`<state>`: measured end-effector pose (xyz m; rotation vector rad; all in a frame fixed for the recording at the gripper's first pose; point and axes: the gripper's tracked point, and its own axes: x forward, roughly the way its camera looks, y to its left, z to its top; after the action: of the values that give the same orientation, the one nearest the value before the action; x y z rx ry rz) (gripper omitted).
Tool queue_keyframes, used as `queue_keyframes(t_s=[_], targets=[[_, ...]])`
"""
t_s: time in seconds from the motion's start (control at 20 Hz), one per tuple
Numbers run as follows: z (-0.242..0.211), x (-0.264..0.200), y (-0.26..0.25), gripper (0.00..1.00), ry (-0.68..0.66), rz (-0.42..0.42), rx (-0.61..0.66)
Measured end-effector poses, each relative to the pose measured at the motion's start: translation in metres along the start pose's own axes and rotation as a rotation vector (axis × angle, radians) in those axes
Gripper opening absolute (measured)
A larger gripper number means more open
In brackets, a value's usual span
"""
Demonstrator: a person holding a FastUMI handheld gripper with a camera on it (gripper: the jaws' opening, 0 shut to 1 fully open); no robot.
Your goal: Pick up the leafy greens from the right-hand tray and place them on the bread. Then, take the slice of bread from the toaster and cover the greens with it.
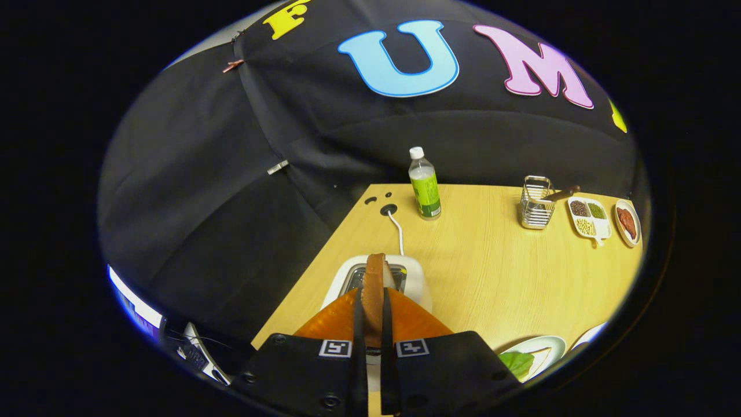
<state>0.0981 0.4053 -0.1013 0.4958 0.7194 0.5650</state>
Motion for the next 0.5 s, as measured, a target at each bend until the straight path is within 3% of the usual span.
queue_keyframes(t_s=[0.5], targets=[[0.080,-0.120,-0.008,0.13,-0.166,0.077,0.022]])
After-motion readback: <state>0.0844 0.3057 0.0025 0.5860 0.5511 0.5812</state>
